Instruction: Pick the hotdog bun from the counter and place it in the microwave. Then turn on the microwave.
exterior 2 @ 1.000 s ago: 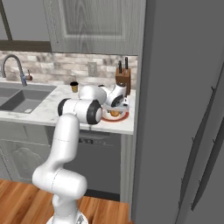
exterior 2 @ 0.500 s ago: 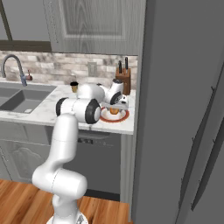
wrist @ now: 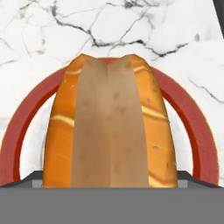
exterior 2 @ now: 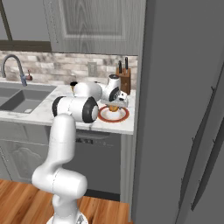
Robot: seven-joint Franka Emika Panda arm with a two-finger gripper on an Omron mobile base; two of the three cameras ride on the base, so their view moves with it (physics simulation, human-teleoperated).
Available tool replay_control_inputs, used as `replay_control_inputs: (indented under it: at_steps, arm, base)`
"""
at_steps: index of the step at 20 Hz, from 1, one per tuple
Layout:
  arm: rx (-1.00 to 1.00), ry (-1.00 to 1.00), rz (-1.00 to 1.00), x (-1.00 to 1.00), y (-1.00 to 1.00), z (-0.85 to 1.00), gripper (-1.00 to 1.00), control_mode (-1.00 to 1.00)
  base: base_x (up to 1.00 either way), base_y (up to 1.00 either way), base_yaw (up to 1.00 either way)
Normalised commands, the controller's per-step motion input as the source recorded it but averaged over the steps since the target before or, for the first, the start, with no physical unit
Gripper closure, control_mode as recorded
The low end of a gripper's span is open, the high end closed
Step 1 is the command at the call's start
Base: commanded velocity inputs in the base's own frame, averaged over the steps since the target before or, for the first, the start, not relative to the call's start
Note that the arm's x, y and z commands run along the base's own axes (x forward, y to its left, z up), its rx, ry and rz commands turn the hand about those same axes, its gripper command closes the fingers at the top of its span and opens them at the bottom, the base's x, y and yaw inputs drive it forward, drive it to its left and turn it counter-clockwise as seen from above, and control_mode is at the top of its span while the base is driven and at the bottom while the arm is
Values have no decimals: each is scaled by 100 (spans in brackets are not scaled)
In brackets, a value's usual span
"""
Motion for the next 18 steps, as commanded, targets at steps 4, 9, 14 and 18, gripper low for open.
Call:
replay_control_inputs:
  at_steps: [4,9,14,18]
  arm:
    - [-2,0,-13,-30,0,4,100,-100]
    - [0,-2,-12,-41,0,6,100,-100]
    - [0,-1,-12,-47,0,20,100,-100]
    - [0,-2,-11,-42,0,28,100,-100]
  base:
    - [0,0,0]
    - [0,0,0]
    - [0,0,0]
    - [0,0,0]
